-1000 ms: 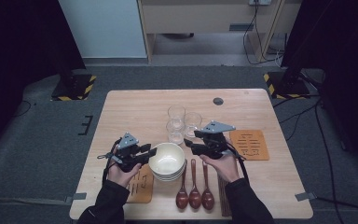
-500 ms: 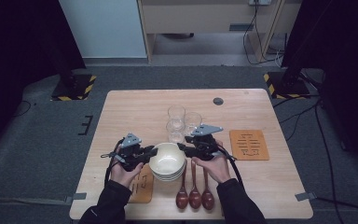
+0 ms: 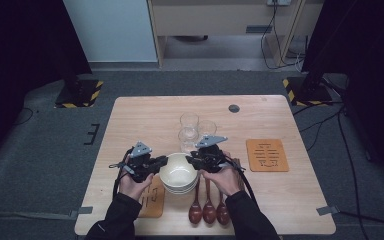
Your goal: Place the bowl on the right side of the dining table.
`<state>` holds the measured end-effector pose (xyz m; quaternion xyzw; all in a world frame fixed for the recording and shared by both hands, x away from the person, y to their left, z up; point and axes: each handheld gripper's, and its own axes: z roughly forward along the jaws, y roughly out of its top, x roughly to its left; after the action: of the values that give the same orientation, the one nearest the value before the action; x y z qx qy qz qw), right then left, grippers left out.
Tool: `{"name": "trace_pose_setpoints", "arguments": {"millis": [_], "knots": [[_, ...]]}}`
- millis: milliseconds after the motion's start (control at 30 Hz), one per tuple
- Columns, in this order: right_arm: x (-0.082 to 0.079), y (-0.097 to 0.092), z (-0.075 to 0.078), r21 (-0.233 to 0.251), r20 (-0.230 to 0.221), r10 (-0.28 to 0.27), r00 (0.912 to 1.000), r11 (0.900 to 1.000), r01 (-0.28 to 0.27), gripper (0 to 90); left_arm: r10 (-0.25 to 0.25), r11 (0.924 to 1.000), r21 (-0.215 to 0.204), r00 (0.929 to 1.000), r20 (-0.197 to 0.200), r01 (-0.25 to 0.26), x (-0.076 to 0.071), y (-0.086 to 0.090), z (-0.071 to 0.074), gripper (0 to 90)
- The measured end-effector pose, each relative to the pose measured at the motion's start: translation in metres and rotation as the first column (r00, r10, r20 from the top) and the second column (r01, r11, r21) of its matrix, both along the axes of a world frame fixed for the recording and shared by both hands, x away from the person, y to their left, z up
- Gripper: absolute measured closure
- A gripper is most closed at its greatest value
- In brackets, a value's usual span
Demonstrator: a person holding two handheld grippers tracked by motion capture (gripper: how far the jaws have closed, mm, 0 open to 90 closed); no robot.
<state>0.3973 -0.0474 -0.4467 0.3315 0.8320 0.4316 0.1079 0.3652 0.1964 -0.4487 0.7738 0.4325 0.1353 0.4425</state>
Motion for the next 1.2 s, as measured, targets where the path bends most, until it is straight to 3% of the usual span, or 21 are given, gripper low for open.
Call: {"name": "trace_pose_setpoints", "arguments": {"millis": [167, 500, 600, 667, 833, 933, 1067, 1200], "knots": [[0.001, 0.002, -0.001, -0.004, -0.010, 0.015, 0.9998, 0.9999, -0.015, 76.7, 0.001, 1.0000, 0.000, 1.0000, -0.001, -0.001, 0.000, 0.000, 0.000, 83.5], [-0.002, 0.007, 0.000, -0.046, 0.064, 0.018, 0.9978, 0.9988, -0.015, 84.1, 0.006, 1.0000, -0.002, 0.9999, 0.010, -0.006, 0.000, 0.000, 0.000, 84.2], [-0.002, 0.005, 0.003, -0.022, 0.054, 0.017, 0.9984, 0.9996, -0.016, 85.5, 0.005, 1.0000, -0.005, 0.9999, 0.012, -0.005, 0.000, 0.000, -0.001, 85.6], [-0.003, 0.007, 0.004, -0.048, 0.066, 0.023, 0.9976, 0.9986, -0.020, 85.7, 0.006, 0.9999, -0.012, 0.9999, 0.014, -0.006, 0.000, 0.000, -0.002, 85.5], [-0.004, 0.007, 0.004, -0.046, 0.076, 0.022, 0.9969, 0.9988, -0.018, 85.9, -0.001, 0.9999, -0.012, 0.9997, 0.023, 0.002, 0.000, 0.001, -0.002, 85.5], [-0.005, 0.007, 0.003, -0.037, 0.095, 0.021, 0.9952, 0.9991, -0.018, 86.1, -0.014, 0.9997, -0.020, 0.9993, 0.034, 0.015, 0.000, 0.002, -0.004, 84.5], [-0.009, 0.007, 0.005, -0.033, 0.133, 0.037, 0.9905, 0.9989, -0.033, 86.3, -0.020, 0.9993, -0.032, 0.9988, 0.045, 0.021, 0.003, 0.000, -0.006, 75.0], [-0.012, 0.008, 0.006, -0.041, 0.179, 0.052, 0.9824, 0.9981, -0.046, 86.4, -0.026, 0.9992, -0.031, 0.9984, 0.049, 0.027, 0.003, -0.002, -0.007, 74.7]]}}
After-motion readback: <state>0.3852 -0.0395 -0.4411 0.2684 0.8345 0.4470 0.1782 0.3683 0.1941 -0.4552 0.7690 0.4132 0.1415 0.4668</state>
